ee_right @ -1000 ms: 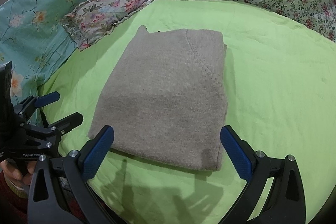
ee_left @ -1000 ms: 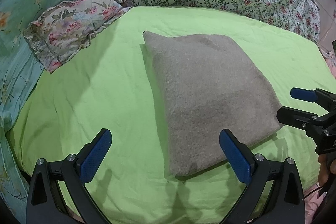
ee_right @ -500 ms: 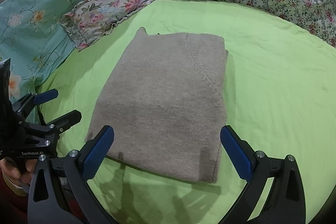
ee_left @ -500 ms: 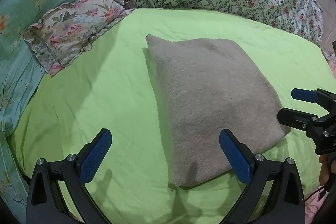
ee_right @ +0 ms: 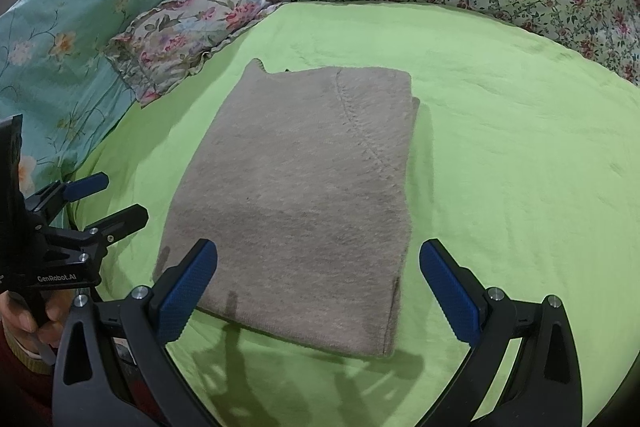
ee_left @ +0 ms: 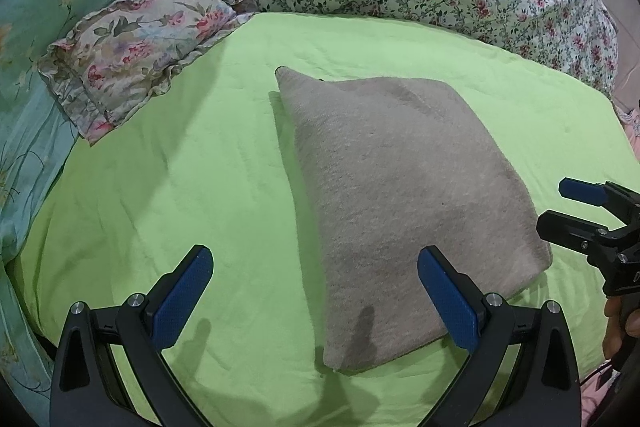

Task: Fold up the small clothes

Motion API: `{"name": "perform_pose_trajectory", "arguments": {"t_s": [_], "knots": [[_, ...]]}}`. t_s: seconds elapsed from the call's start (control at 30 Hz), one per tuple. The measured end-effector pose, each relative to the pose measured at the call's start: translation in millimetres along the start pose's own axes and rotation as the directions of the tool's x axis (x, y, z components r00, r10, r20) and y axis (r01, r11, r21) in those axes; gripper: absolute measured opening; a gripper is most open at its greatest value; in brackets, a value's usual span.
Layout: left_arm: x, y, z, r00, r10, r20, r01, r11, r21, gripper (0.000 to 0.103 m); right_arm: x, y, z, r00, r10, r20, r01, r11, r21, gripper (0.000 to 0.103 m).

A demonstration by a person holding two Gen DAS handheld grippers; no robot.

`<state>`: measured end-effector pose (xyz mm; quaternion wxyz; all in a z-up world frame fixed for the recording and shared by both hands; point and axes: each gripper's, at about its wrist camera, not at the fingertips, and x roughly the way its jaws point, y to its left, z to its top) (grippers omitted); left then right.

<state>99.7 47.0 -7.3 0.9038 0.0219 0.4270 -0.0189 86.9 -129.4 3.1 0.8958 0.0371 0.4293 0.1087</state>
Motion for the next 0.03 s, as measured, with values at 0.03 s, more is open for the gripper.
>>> {"name": "perform_pose_trajectory", "arguments": {"t_s": [0.03], "knots": [[0.1,0.2,-0.2,1.0,0.002,0.0,-0.002,1.0,-0.004,0.102,1.5,-0.7,-0.6,1.0,-0.001,-0.002,0.001,1.0,0.003,0.101]]}}
